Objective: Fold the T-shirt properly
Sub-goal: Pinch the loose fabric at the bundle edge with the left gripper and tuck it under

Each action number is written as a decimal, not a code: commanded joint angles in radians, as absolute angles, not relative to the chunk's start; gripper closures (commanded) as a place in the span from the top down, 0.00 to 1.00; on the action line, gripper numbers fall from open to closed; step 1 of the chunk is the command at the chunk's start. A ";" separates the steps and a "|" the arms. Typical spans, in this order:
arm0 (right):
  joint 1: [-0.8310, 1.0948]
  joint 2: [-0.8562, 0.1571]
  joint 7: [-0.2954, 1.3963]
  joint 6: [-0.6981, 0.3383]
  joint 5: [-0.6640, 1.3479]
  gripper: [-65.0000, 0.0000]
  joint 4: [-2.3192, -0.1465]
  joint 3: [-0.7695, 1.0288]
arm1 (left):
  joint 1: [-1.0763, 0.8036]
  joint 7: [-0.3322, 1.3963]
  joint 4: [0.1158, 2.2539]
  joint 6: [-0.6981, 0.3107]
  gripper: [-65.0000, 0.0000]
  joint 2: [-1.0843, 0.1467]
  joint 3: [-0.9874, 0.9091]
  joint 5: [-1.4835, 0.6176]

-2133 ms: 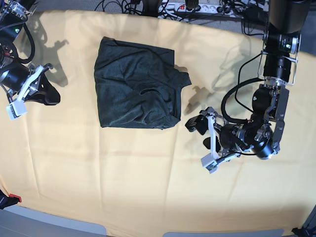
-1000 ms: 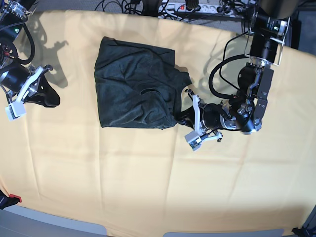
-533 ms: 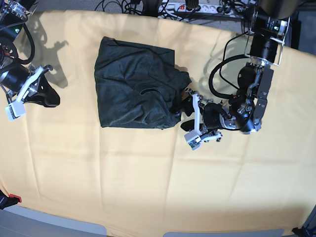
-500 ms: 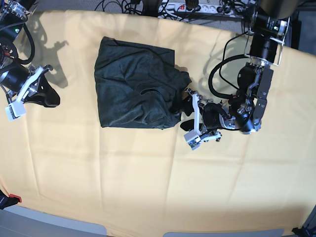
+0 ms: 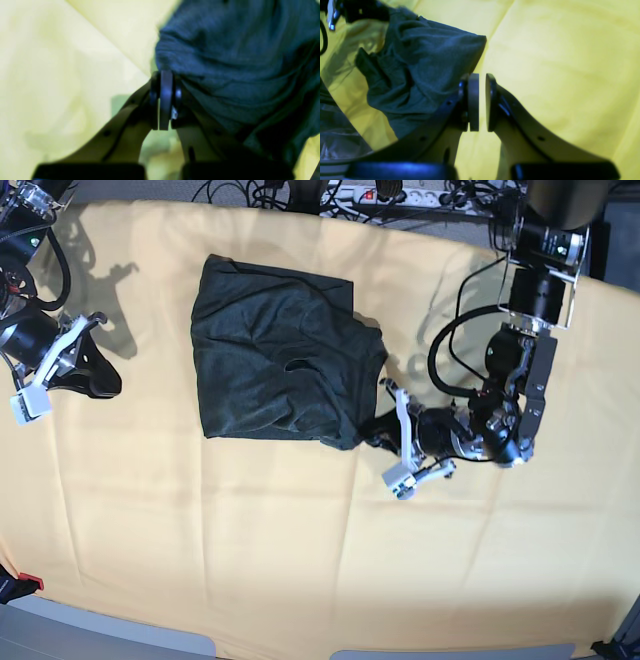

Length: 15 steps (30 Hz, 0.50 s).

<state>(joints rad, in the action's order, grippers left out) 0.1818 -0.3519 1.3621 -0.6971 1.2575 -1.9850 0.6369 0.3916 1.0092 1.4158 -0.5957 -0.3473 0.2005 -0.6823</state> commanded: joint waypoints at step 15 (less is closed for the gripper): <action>0.171 -0.369 1.340 -0.698 1.279 0.10 -2.002 0.644 | 0.443 0.896 1.410 -0.421 0.00 -0.354 0.192 -0.463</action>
